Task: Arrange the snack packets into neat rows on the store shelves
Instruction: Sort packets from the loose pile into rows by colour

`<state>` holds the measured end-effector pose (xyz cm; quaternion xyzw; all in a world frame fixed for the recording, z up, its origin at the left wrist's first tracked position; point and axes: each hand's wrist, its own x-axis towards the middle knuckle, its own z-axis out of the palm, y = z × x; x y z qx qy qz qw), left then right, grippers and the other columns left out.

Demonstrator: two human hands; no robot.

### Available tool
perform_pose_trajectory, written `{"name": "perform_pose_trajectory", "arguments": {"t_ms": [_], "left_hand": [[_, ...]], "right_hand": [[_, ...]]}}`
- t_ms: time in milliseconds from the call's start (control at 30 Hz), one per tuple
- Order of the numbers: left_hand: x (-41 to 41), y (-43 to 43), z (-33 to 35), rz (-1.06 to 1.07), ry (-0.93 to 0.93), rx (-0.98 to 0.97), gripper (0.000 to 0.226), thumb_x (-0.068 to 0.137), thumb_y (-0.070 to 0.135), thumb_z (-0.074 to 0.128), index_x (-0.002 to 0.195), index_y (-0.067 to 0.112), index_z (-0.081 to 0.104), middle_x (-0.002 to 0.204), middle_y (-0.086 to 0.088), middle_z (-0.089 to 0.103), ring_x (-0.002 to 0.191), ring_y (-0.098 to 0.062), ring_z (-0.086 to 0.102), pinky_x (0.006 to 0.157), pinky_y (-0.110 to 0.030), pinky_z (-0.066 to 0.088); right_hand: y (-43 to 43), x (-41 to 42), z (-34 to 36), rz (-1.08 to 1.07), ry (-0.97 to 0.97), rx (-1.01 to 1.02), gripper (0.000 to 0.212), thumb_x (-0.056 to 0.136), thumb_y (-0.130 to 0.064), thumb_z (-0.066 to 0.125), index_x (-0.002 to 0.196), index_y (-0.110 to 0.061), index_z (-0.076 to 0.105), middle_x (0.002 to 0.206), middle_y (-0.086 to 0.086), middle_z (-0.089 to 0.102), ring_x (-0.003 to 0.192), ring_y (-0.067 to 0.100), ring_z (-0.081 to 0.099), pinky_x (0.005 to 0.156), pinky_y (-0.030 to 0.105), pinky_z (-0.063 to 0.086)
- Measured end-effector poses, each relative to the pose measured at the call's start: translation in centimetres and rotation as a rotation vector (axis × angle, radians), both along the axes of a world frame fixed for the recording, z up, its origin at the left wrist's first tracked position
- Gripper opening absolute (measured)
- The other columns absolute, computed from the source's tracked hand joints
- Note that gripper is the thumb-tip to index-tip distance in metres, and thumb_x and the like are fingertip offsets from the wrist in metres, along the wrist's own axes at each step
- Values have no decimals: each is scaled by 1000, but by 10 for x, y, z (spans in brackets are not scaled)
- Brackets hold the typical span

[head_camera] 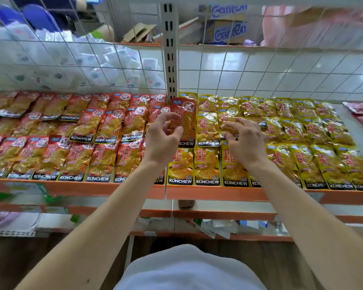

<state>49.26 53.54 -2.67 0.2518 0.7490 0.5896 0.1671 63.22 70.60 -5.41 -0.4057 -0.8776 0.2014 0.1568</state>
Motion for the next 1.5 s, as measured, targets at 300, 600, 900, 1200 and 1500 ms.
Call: {"name": "perform_pose_trajectory", "arguments": {"t_ms": [300,600,900,1200,1500], "left_hand": [[-19,-50,11,178,88,-65,19,93,8,64,110,17,67,81,11,63,61,1,53,57,-19,48],[-117,-137,6,195,258,-135,21,92,9,66,112,17,67,91,19,62,82,6,59,72,-5,43],[-228,-204,3,142,344,-325,32,93,14,66,125,16,65,107,6,66,92,-9,57,85,-22,47],[-259,-204,-30,8,707,-587,31,94,25,67,122,12,70,113,-13,65,105,-35,58,85,-46,48],[-262,-211,-45,-150,828,-596,39,93,31,65,127,13,63,145,-6,53,133,-27,48,101,-49,44]], "right_hand": [[-83,-49,28,360,166,122,47,92,-32,66,137,-24,58,153,5,44,145,27,32,114,55,23],[-158,-136,28,452,13,32,61,95,-48,52,151,-30,38,165,-3,19,153,22,9,118,47,6],[-221,-229,17,445,-45,22,59,98,-45,53,152,-31,35,166,-3,16,153,20,5,118,50,5],[-234,-251,5,375,-201,8,57,99,-53,44,153,-40,30,167,-2,12,153,23,-1,117,55,2],[-239,-257,-6,377,-266,19,59,100,-58,38,154,-42,22,167,-5,6,153,25,-5,118,61,3]]}}
